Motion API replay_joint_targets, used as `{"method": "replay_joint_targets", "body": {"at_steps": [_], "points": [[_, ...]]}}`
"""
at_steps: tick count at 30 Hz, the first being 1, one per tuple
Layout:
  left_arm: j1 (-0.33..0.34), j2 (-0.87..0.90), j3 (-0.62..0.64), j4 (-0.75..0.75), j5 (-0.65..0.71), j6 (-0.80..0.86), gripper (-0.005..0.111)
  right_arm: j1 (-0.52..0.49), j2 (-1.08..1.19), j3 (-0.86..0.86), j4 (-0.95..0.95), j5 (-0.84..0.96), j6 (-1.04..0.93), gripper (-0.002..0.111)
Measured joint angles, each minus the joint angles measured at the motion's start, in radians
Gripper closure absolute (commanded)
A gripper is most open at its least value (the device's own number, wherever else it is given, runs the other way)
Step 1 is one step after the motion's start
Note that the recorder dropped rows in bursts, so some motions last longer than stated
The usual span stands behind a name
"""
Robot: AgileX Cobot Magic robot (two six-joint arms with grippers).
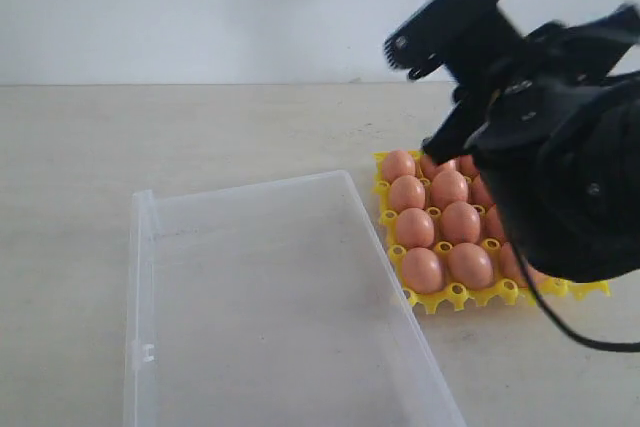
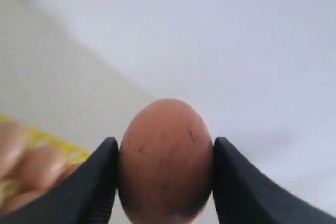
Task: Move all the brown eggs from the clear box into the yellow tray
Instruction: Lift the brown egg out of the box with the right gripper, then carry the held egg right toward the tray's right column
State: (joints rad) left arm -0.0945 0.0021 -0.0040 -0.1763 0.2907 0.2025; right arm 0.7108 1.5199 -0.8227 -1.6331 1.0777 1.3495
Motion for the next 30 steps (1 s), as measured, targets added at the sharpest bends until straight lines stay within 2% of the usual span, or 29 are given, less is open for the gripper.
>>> {"method": "replay_joint_targets", "body": {"at_steps": [4, 7, 12, 14, 17, 20, 22, 24, 27, 30], "points": [[0.000, 0.000, 0.000, 0.000, 0.000, 0.000, 0.103, -0.086, -0.081, 0.005, -0.090, 0.084, 0.045, 0.108], [0.000, 0.000, 0.000, 0.000, 0.000, 0.000, 0.103, -0.248, -0.140, 0.005, -0.104, 0.008, 0.213, 0.108], [0.000, 0.000, 0.000, 0.000, 0.000, 0.000, 0.103, -0.654, -0.206, 0.005, -0.104, -0.224, 0.610, 0.108], [0.000, 0.000, 0.000, 0.000, 0.000, 0.000, 0.103, -0.808, -0.216, -0.007, -0.100, -0.362, 0.679, 0.108], [0.000, 0.000, 0.000, 0.000, 0.000, 0.000, 0.103, -1.019, -0.220, -0.044, -0.094, -0.612, 0.591, 0.108], [0.000, 0.000, 0.000, 0.000, 0.000, 0.000, 0.103, -1.179, -0.220, -0.059, -0.097, -0.758, 0.278, 0.108], [0.000, 0.000, 0.000, 0.000, 0.000, 0.000, 0.103, -1.257, -0.220, -0.059, -0.087, -0.746, 0.121, 0.108], [0.000, 0.000, 0.000, 0.000, 0.000, 0.000, 0.103, -1.311, -0.220, -0.059, -0.015, -0.658, 0.059, 0.108], [0.000, 0.000, 0.000, 0.000, 0.000, 0.000, 0.103, -1.361, -0.220, -0.059, 0.088, -0.512, 0.099, 0.108], [0.000, 0.000, 0.000, 0.000, 0.000, 0.000, 0.103, -1.378, -0.220, -0.059, 0.023, -0.530, 0.212, 0.108]]}}
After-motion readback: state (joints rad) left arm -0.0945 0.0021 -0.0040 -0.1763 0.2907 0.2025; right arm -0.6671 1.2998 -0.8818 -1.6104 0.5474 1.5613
